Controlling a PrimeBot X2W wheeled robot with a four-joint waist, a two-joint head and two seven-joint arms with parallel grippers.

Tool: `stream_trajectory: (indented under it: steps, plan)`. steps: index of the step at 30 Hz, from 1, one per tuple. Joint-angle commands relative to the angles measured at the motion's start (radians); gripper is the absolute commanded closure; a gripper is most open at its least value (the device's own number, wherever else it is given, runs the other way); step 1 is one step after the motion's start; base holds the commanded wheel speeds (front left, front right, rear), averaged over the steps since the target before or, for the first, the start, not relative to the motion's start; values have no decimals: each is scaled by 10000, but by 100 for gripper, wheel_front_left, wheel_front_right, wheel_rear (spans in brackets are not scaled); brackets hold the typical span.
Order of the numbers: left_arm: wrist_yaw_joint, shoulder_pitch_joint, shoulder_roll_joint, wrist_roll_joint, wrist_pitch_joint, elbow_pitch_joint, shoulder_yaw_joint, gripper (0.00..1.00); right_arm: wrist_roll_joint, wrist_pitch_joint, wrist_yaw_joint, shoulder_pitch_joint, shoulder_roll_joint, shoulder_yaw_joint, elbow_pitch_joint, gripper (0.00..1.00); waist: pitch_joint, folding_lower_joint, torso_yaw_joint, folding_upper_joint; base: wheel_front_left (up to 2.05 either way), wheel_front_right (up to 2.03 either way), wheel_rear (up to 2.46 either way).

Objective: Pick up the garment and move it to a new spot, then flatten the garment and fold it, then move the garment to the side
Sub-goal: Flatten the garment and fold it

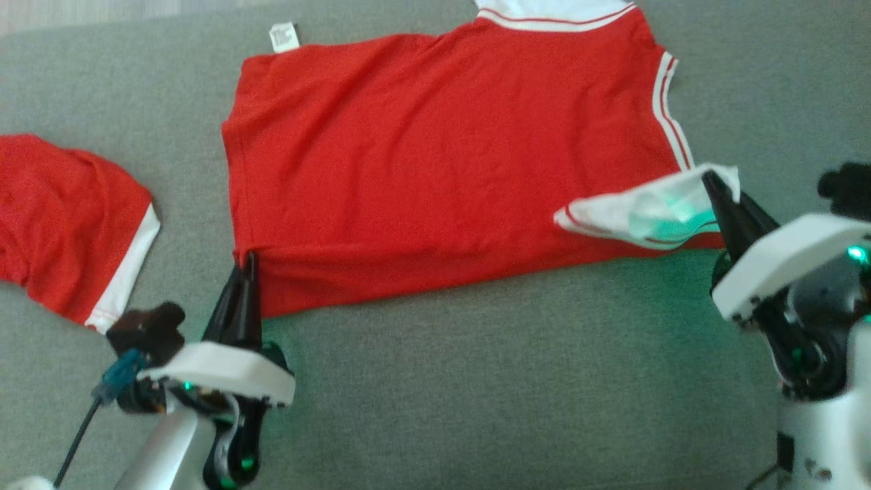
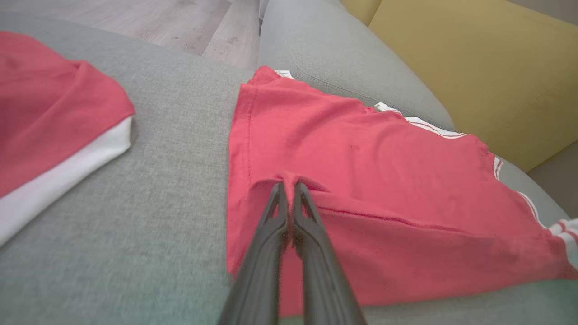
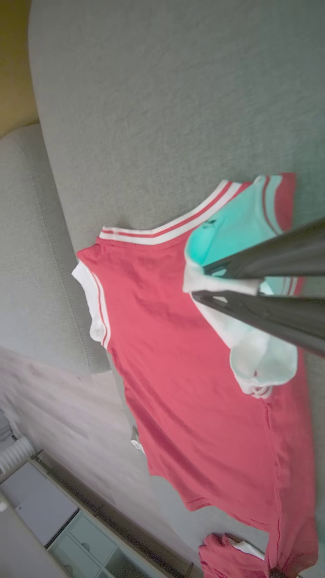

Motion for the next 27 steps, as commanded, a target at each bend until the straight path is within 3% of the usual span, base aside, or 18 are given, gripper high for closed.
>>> stream_trajectory:
  steps: [1, 16, 17, 18, 19, 20, 24, 27]
  plan:
    - [-39, -523, 116, 166, -154, -121, 305, 100, -110, -114, 73, -442, -82, 255, -294, 100, 211, -2, 78, -1, 0, 0, 0]
    - [-464, -1659, -241, 357, -970, 1617, 113, 100, -204, -1422, 73, -1955, -82, 538, 1030, 100, 701, -2, 282, -1, 0, 0, 0]
    - [-477, -1686, -262, 339, -1009, 1673, 120, 100, -190, -1545, 73, -1999, -82, 535, 1126, 76, 682, -2, 288, -1, 0, 0, 0]
    - [-511, -1702, -297, 290, -1017, 1737, 121, 78, -161, -1632, 73, -2025, -82, 546, 1241, 33, 645, -2, 298, -1, 0, 0, 0]
    - [-555, -1725, -303, 284, -1002, 1804, 85, 9, -136, -1694, 73, -2043, -82, 578, 1348, 0, 609, -2, 308, -1, 0, 0, 0]
    - [-597, -1758, -313, 289, -993, 1873, 42, 0, -119, -1795, 73, -2059, -82, 611, 1425, 0, 553, -2, 326, -1, 0, 0, 0]
    - [-644, -1772, -372, 284, -1087, 2041, -22, 0, -48, -2338, 73, -2052, -82, 649, 1544, 0, 295, -2, 369, -1, 0, 0, 0]
    - [-398, -1558, -222, 559, -1288, 2022, -65, 0, 154, -2732, 73, -1876, -82, 641, 1437, 0, 66, -2, 363, -1, 0, 0, 0]
